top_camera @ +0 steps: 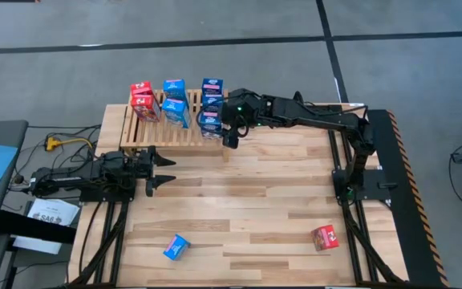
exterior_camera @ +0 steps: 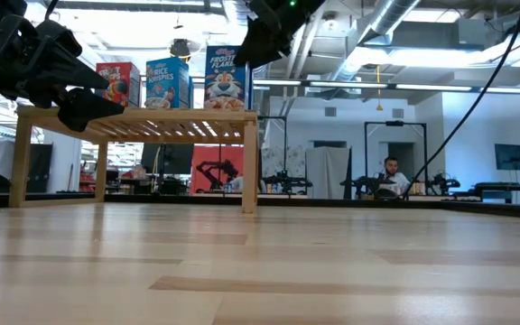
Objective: Stack cereal on shelf
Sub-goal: Put the dark blue cereal box the aligned with the other dark blue cereal boxes on the shelf, then put the red cereal box the aligned with the other cereal boxes on the shelf
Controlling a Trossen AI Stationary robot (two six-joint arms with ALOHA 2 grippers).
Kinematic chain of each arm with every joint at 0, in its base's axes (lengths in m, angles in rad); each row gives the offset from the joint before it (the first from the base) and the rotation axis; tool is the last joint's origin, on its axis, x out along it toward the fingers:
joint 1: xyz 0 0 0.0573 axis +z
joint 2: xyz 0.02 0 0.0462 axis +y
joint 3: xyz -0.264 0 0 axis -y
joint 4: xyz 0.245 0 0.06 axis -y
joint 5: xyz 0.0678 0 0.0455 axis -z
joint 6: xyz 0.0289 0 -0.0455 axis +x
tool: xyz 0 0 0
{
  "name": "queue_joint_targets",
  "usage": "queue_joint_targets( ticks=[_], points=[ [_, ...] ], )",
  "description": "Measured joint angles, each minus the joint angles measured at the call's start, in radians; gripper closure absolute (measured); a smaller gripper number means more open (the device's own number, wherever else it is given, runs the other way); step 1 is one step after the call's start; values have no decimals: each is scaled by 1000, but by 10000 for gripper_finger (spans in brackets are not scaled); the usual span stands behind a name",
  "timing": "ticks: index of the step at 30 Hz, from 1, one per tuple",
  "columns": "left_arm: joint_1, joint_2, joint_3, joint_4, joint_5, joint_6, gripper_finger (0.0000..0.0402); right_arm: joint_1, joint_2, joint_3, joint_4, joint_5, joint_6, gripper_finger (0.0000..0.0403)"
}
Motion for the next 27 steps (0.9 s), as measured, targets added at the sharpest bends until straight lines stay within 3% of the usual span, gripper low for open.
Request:
queue_joint_targets(
  ticks=[11, 22, 27],
  points=[
    [0, 0, 0, 0, 0, 0, 118, 21, -67, 0, -117, 32, 20, 75],
    [0, 0, 0, 0, 0, 0, 118, 99, -186, 1, -302, -2, 165, 77],
    [0, 0, 0, 0, 0, 0, 118, 168, -263, -58, -287, 67, 177, 77]
  ],
)
